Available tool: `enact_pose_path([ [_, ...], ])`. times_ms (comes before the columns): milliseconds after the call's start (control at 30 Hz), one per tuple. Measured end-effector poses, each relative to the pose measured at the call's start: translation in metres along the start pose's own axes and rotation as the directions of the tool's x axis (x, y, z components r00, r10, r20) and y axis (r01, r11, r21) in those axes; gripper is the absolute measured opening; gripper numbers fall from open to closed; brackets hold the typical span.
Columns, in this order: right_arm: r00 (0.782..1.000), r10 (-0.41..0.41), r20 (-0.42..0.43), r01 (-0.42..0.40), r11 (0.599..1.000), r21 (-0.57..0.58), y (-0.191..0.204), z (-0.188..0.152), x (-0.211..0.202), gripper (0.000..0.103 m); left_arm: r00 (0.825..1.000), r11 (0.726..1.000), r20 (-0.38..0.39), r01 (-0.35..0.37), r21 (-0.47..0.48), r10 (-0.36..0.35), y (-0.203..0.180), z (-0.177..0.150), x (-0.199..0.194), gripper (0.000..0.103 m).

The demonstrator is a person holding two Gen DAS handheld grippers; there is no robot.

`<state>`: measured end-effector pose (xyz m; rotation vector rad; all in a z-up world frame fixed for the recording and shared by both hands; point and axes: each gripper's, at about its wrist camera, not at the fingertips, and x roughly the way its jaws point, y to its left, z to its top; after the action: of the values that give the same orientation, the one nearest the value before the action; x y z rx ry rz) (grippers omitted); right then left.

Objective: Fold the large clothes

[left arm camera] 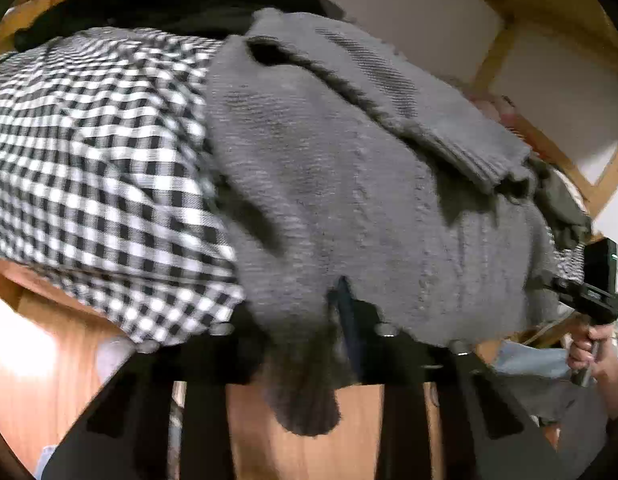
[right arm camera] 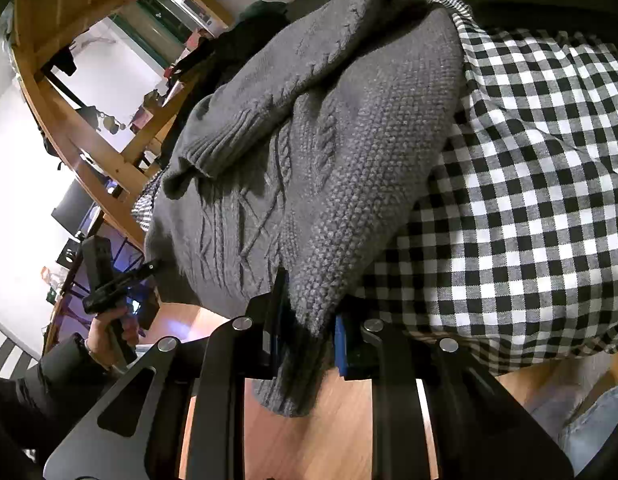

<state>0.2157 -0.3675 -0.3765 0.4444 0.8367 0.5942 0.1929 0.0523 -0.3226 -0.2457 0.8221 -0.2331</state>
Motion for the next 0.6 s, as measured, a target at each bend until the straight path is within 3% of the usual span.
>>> enact_pose_path([
  [67,1.000,0.006,0.008,-0.006,1.000,-0.006,0.003,0.000,-0.004,0.020,0.998,0.998,0.028,-0.057,-0.019,0.057,0.012,0.006,-0.012,0.022],
  [200,1.000,-0.002,0.006,0.002,1.000,-0.012,0.000,0.000,-0.007,0.020,0.991,0.996,0.117,-0.074,0.053,0.067,0.002,0.015,-0.031,0.049],
  [333,1.000,0.020,0.018,-0.020,1.000,-0.005,0.000,-0.001,-0.007,0.020,0.992,0.991,0.105,-0.077,0.111,0.066,-0.012,0.014,-0.025,0.049],
  [367,1.000,0.017,0.019,-0.016,1.000,-0.006,-0.001,0.000,-0.010,0.020,0.990,0.987,0.105,-0.109,0.119,0.097,-0.014,0.014,-0.023,0.049],
  [400,1.000,0.003,0.016,-0.003,1.000,-0.012,-0.001,0.000,-0.010,0.020,0.982,0.979,0.123,-0.157,0.131,0.141,-0.016,0.012,-0.024,0.049],
  [433,1.000,-0.009,0.009,0.009,1.000,-0.017,0.000,-0.001,-0.009,0.020,0.964,0.963,0.172,-0.229,0.140,0.204,-0.019,0.011,-0.030,0.050],
  [467,1.000,-0.013,0.007,0.013,1.000,-0.017,-0.001,-0.001,-0.010,0.020,0.945,0.952,0.219,-0.275,0.133,0.243,-0.022,0.010,-0.036,0.055],
  [500,1.000,-0.015,0.005,0.015,1.000,-0.014,-0.002,-0.001,-0.009,0.020,0.941,0.954,0.239,-0.274,0.120,0.240,-0.024,0.009,-0.042,0.069],
  [567,1.000,-0.014,0.001,0.014,1.000,-0.014,-0.002,-0.002,-0.008,0.020,0.965,0.971,0.195,-0.204,0.124,0.178,-0.021,0.010,-0.038,0.074],
  [600,1.000,-0.015,-0.001,0.015,1.000,-0.014,-0.002,-0.002,-0.007,0.021,0.968,0.970,0.176,-0.204,0.132,0.179,-0.022,0.009,-0.034,0.074],
])
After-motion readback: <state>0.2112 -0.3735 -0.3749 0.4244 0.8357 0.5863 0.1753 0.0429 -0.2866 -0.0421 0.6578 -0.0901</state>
